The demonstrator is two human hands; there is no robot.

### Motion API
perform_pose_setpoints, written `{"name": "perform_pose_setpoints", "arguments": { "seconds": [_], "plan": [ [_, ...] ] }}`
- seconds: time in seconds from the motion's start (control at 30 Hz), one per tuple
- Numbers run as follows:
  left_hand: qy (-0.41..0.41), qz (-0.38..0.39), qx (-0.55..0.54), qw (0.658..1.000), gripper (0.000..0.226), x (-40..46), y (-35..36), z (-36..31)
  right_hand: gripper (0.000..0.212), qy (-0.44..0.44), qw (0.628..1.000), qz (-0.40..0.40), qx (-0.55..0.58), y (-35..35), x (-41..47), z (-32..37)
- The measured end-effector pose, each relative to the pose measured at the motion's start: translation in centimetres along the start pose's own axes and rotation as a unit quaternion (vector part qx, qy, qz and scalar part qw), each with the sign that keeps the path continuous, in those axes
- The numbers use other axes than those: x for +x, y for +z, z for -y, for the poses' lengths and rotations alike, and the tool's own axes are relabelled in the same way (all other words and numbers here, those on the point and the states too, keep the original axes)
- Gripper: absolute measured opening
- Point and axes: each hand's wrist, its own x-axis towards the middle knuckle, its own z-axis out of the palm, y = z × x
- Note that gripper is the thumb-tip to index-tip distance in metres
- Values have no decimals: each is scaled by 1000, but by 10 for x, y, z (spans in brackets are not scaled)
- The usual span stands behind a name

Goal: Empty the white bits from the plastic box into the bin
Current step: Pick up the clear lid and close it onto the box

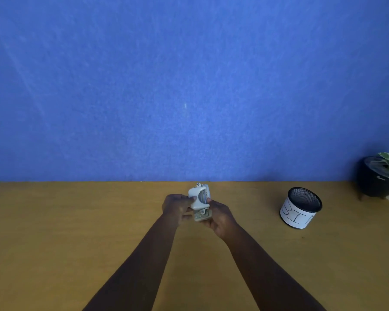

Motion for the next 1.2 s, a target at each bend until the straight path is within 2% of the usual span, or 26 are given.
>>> {"name": "perform_pose_setpoints", "arguments": {
  "seconds": [0.2, 0.3, 0.33, 0.37, 0.47, 0.53, 0.63, 0.9, 1.13, 1.2],
  "plan": [
    [10, -12, -5, 1000, 24, -1, -16, -4, 30, -11, 998, 14, -55, 5, 4, -8],
    [6, -24, -11, 1000, 26, 3, -35, 0, 27, -48, 986, -16, -161, 3, 15, -16],
    [1, -31, -11, 999, 27, 5, -42, 2, 26, -74, 966, -33, -246, -1, 21, -19],
    [-2, -40, -6, 999, 28, 7, -50, 4, 27, -104, 929, -48, -352, -6, 25, -22],
    [-13, -77, 11, 997, 29, 13, -74, 14, 34, -153, 781, -46, -604, -21, 30, -28],
    [-21, -100, 24, 995, 29, 17, -91, 23, 40, -139, 722, -26, -677, -24, 33, -35],
    [-33, -128, 42, 990, 29, 21, -109, 33, 46, -109, 667, -17, -737, -29, 37, -43],
    [-76, -122, 65, 988, 28, 34, -135, 53, 49, -107, 613, -25, -782, -29, 42, -49],
    [-98, -121, 70, 985, 17, 40, -145, 60, 52, -104, 616, -30, -781, -28, 45, -50],
    [-98, -122, 73, 985, 5, 39, -145, 59, 54, -101, 629, -39, -770, -28, 46, -51]
  ]
}}
